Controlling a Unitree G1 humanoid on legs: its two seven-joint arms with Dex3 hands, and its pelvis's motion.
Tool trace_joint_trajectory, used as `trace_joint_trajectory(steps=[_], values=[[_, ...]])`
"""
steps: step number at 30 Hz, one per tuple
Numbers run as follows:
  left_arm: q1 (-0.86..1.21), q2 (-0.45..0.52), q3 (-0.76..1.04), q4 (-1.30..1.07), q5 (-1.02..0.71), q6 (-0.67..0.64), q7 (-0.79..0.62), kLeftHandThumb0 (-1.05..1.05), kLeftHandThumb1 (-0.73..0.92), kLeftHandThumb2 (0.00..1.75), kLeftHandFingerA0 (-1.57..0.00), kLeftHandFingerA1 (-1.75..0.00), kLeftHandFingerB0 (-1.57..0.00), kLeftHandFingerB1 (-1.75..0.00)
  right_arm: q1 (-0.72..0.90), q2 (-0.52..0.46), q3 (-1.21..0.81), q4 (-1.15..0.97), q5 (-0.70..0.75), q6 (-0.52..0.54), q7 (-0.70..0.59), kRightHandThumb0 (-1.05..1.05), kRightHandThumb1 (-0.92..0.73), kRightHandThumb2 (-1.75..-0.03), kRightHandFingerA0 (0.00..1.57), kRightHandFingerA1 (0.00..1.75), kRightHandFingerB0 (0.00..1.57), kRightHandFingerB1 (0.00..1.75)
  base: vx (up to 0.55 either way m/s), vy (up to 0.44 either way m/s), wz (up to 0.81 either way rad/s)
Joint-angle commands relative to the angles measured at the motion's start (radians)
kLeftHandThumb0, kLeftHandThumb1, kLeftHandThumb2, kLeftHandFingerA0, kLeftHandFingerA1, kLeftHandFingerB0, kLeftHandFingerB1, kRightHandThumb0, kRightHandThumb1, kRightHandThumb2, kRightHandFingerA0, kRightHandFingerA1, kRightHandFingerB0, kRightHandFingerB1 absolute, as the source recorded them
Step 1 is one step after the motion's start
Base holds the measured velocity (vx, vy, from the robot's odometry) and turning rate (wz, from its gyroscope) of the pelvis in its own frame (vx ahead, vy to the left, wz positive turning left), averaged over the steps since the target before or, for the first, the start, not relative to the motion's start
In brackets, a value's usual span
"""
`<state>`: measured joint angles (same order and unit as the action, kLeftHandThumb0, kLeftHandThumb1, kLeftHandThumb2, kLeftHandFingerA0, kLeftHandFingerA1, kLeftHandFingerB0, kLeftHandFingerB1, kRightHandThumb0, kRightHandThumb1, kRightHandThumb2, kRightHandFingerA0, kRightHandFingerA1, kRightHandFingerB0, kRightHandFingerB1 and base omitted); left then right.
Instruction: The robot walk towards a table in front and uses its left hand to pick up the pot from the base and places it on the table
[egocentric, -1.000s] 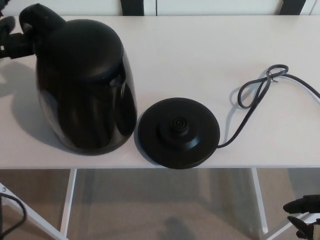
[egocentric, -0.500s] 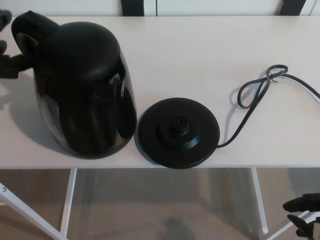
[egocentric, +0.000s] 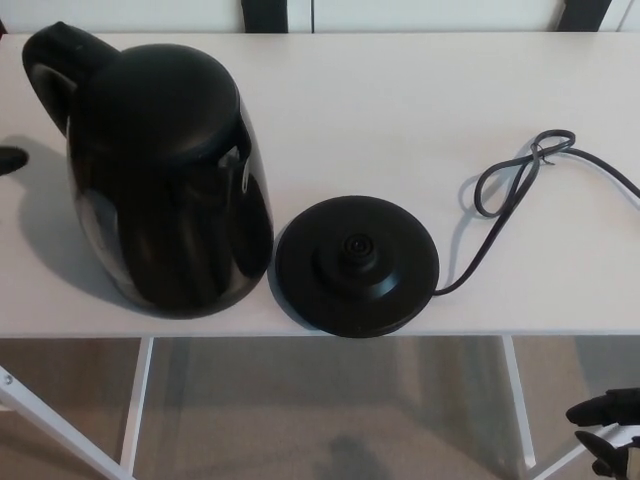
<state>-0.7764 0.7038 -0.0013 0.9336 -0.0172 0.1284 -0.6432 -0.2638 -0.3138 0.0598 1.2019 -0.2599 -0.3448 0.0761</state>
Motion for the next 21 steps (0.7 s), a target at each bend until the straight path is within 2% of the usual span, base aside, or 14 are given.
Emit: trace_joint_trajectory(steps=[1,3,4,7,8,9,10,12,13,14,15,19,20,21], values=[[0.149,0.115,0.107,-0.098,-0.089,-0.067,-0.158,-0.59,0.41,0.53,0.0,0.0,0.0,0.0,0.032,-0.016,0.006,0.009,0.006,-0.007,0.013,-0.64,-0.65,-0.61,0.9,0.56,0.8,0.44,0.0,0.0,0.0],[0.233,0.148,0.188,-0.147,-0.139,-0.054,-0.187,-0.57,0.4,0.53,0.0,0.0,0.0,0.0,0.042,-0.017,0.006,0.01,0.01,-0.006,0.021,-0.64,-0.64,-0.61,0.9,0.56,0.8,0.44,0.0,0.0,0.0],[0.288,0.161,0.23,-0.161,-0.158,-0.069,-0.199,-0.59,0.37,0.69,0.0,0.0,0.0,0.0,0.055,-0.013,0.008,0.01,0.01,-0.005,0.018,-0.64,-0.65,-0.6,0.92,0.57,0.81,0.45,0.0,0.0,0.0],[0.435,0.181,0.347,-0.187,-0.197,-0.105,-0.197,-0.57,0.36,0.68,0.0,0.0,0.0,0.0,0.084,-0.008,0.013,0.015,0.006,-0.012,0.015,-0.63,-0.64,-0.61,0.95,0.57,0.82,0.44,0.0,0.0,0.0],[0.547,0.182,0.435,-0.223,-0.215,-0.099,-0.158,-0.54,0.38,0.52,0.0,0.0,0.0,0.0,0.098,-0.006,0.01,0.02,0.011,-0.009,0.019,-0.64,-0.64,-0.6,0.96,0.57,0.83,0.44,0.0,0.0,0.0],[0.629,0.171,0.497,-0.239,-0.23,-0.107,-0.133,-0.55,0.35,0.67,0.0,0.0,0.0,-0.01,0.11,-0.007,0.012,0.023,0.01,-0.012,0.021,-0.66,-0.65,-0.62,0.95,0.58,0.83,0.44,0.0,0.0,0.0],[0.656,0.163,0.518,-0.24,-0.235,-0.115,-0.127,-0.55,0.35,0.67,0.0,0.0,0.0,-0.01,0.115,-0.008,0.014,0.024,0.008,-0.015,0.02,-0.66,-0.65,-0.62,0.95,0.58,0.83,0.44,0.0,0.0,0.0],[0.778,0.121,0.594,-0.226,-0.246,-0.15,-0.094,-0.58,0.38,0.7,0.0,0.0,0.0,-0.06,0.138,-0.008,0.02,0.027,0.001,-0.019,0.012,-0.64,-0.66,-0.6,0.91,0.58,0.8,0.45,0.0,0.0,0.0],[0.842,0.099,0.618,-0.209,-0.244,-0.182,-0.084,-0.52,0.43,0.53,0.0,-0.08,0.0,-0.09,0.148,-0.008,0.026,0.03,-0.007,-0.017,0.005,-0.62,-0.65,-0.61,0.9,0.56,0.79,0.44,0.0,0.0,0.0],[0.881,0.084,0.634,-0.198,-0.243,-0.197,-0.082,-0.52,0.43,0.53,0.0,-0.08,0.0,-0.09,0.156,-0.006,0.03,0.032,-0.01,-0.016,0.002,-0.62,-0.65,-0.61,0.9,0.56,0.79,0.44,0.0,0.0,0.0],[0.941,0.048,0.654,-0.171,-0.238,-0.213,-0.053,-0.51,0.34,0.73,0.0,-0.14,0.0,-0.23,0.165,-0.003,0.036,0.039,-0.016,-0.014,-0.004,-0.61,-0.66,-0.61,0.92,0.56,0.79,0.43,0.0,0.0,0.0],[1.039,-0.083,0.689,-0.053,-0.256,-0.248,0.018,-0.59,0.39,0.76,-0.03,-0.19,-0.02,-0.21,0.175,0.005,0.041,0.05,-0.017,-0.004,-0.008,-0.62,-0.66,-0.61,0.88,0.53,0.77,0.43,0.0,0.0,0.0],[1.047,-0.11,0.687,-0.04,-0.252,-0.25,0.041,-0.63,0.44,0.8,-0.05,-0.34,0.0,-0.14,0.175,0.007,0.043,0.052,-0.018,0.001,-0.01,-0.62,-0.67,-0.61,0.9,0.55,0.77,0.43,0.0,0.0,0.0],[1.056,-0.142,0.668,-0.02,-0.228,-0.271,0.072,-0.74,0.53,0.83,-0.09,-0.2,-0.08,-0.08,0.175,0.01,0.047,0.055,-0.02,0.002,-0.018,-0.62,-0.67,-0.61,0.89,0.55,0.77,0.43,0.0,0.0,0.0]])
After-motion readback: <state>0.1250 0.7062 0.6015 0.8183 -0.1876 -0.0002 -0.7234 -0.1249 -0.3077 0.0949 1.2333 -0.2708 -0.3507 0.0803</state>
